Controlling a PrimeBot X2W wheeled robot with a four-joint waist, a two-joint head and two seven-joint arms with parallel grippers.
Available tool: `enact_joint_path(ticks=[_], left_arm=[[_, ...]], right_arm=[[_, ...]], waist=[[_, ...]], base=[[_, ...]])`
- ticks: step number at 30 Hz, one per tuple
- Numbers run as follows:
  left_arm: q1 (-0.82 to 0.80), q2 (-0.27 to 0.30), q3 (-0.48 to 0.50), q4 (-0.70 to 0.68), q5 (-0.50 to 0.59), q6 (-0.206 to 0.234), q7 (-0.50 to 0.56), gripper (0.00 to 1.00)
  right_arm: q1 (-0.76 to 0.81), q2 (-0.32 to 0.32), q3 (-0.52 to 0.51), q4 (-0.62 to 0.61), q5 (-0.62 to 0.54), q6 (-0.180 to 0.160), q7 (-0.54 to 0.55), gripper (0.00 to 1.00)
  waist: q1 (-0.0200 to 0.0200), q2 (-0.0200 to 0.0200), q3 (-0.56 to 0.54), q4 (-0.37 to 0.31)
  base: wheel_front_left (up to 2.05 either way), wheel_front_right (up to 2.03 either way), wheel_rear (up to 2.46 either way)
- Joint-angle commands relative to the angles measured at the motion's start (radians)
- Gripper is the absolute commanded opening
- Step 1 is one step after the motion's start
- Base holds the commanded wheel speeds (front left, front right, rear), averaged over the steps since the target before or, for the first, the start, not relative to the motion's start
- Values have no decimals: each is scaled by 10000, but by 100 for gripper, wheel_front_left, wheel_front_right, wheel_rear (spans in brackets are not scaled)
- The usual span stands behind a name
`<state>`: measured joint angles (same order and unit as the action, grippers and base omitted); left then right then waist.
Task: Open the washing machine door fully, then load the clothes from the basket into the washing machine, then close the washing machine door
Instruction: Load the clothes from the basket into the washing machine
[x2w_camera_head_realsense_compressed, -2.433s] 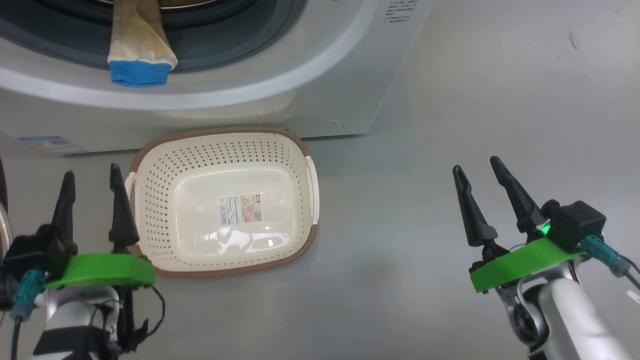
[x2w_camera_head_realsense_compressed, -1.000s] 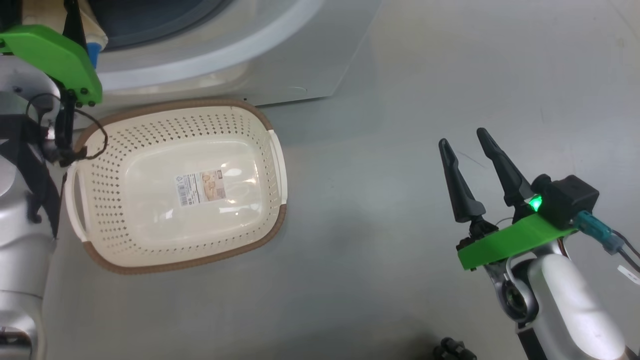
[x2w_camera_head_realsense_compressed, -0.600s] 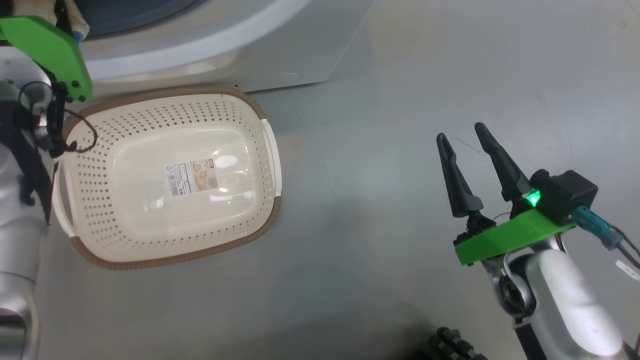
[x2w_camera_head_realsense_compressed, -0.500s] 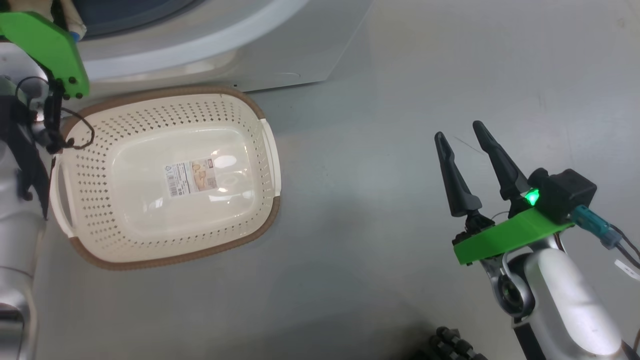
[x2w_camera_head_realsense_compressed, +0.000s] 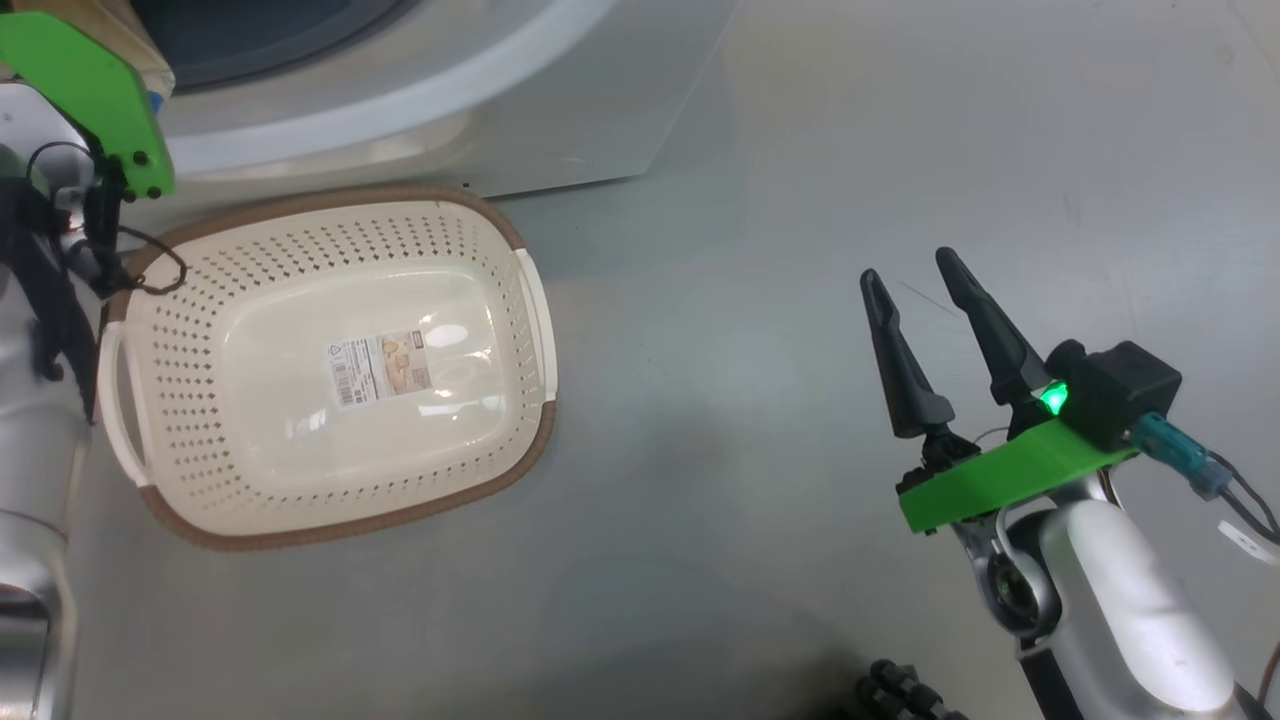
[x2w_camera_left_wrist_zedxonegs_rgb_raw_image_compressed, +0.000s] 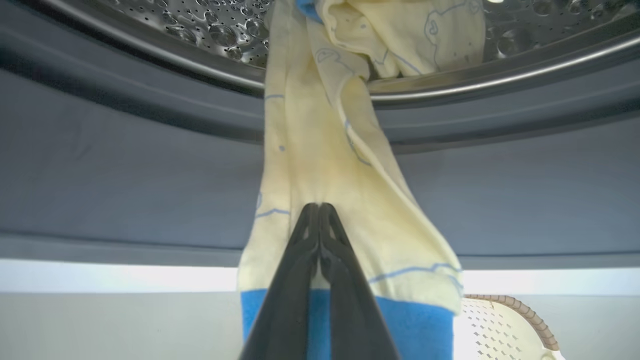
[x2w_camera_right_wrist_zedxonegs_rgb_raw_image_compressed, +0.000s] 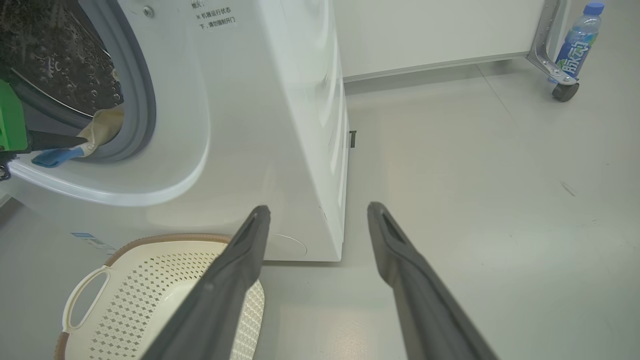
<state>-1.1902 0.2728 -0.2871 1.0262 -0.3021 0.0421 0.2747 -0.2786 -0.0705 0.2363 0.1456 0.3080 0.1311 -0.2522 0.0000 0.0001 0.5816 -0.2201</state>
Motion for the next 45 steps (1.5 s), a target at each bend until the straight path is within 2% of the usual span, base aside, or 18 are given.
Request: enact_joint_path(ticks=[1, 17, 36, 45], left_arm=[[-161, 406, 162, -160, -72, 55, 22, 0], [-240, 283, 12, -94, -266, -316, -1036, 0], [-927, 211, -272, -435, -187, -597, -3422, 0], [-1623, 163, -450, -345, -122, -636, -3769, 0]], right_arm=[[42, -14, 197, -253, 64, -4, -95, 100], [71, -78, 141, -253, 94, -4, -95, 100], [117, -54, 184, -272, 121, -4, -95, 100], [152, -1, 319, -272, 178, -4, -95, 100]], waist=[[0, -1, -9, 1], [0, -1, -79, 87], [0, -1, -40, 58], [0, -1, 228, -202]], base=[[0, 0, 0], [0, 0, 0], [0, 0, 0], [0, 0, 0]])
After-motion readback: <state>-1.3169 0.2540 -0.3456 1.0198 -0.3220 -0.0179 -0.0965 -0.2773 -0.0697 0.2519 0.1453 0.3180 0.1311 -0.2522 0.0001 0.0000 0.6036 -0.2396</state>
